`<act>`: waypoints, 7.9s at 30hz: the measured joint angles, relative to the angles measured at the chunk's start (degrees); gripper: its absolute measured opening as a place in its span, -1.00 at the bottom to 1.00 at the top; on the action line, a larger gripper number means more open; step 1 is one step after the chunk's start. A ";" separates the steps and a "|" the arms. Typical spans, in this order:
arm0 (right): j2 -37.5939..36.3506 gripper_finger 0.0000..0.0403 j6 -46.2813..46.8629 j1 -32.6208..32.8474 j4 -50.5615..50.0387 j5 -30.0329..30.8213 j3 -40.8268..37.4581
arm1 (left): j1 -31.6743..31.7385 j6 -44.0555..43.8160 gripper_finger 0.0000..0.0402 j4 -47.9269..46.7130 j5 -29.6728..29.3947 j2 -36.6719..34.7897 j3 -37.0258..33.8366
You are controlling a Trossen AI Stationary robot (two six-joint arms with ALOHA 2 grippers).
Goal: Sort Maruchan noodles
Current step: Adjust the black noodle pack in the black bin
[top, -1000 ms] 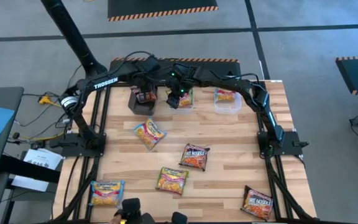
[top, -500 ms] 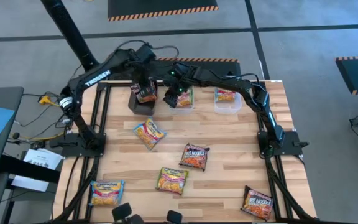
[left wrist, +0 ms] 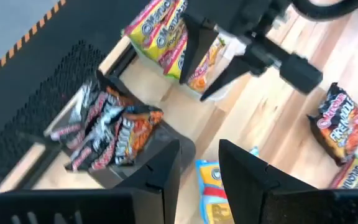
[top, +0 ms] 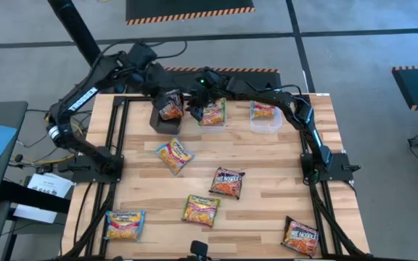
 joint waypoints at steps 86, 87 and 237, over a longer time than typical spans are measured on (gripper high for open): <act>-0.09 -0.13 1.36 -4.03 26.35 0.04 -0.07 | 13.00 -13.48 -0.52 14.44 -4.79 -13.47 -18.32; -0.09 -0.13 2.63 -4.37 28.37 0.04 -0.07 | 13.00 -14.00 -0.52 14.78 -4.59 -14.43 -17.97; 17.14 -0.97 31.37 4.00 9.99 23.98 10.05 | 12.39 -5.65 -0.52 11.01 -3.85 -19.72 -18.04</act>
